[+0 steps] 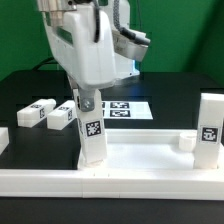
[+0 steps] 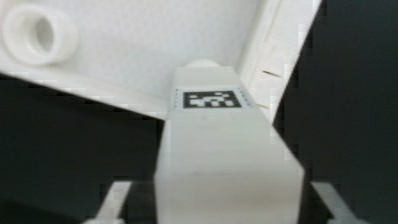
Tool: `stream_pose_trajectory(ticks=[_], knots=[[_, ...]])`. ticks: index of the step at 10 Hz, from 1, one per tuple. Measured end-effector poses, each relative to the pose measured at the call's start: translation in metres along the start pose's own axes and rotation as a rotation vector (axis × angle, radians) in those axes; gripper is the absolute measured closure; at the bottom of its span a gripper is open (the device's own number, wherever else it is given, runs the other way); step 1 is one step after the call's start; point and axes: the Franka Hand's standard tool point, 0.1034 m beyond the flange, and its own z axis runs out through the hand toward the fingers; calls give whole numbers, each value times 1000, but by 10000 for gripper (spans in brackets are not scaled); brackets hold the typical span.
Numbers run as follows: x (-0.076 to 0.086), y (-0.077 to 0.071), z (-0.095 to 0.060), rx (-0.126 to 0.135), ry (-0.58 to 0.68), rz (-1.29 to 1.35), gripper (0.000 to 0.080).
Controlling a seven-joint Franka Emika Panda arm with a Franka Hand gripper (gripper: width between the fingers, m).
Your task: Assemble desk
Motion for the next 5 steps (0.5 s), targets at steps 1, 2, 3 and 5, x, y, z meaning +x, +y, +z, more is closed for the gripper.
stream_pose_trajectory(ticks=[1, 2, 3, 5], knots=[[0, 0, 0, -1, 1, 32, 509], [0, 1, 0, -2, 1, 77, 509], [0, 1, 0, -2, 1, 95, 509], [-1, 0, 1, -1, -1, 83, 285]])
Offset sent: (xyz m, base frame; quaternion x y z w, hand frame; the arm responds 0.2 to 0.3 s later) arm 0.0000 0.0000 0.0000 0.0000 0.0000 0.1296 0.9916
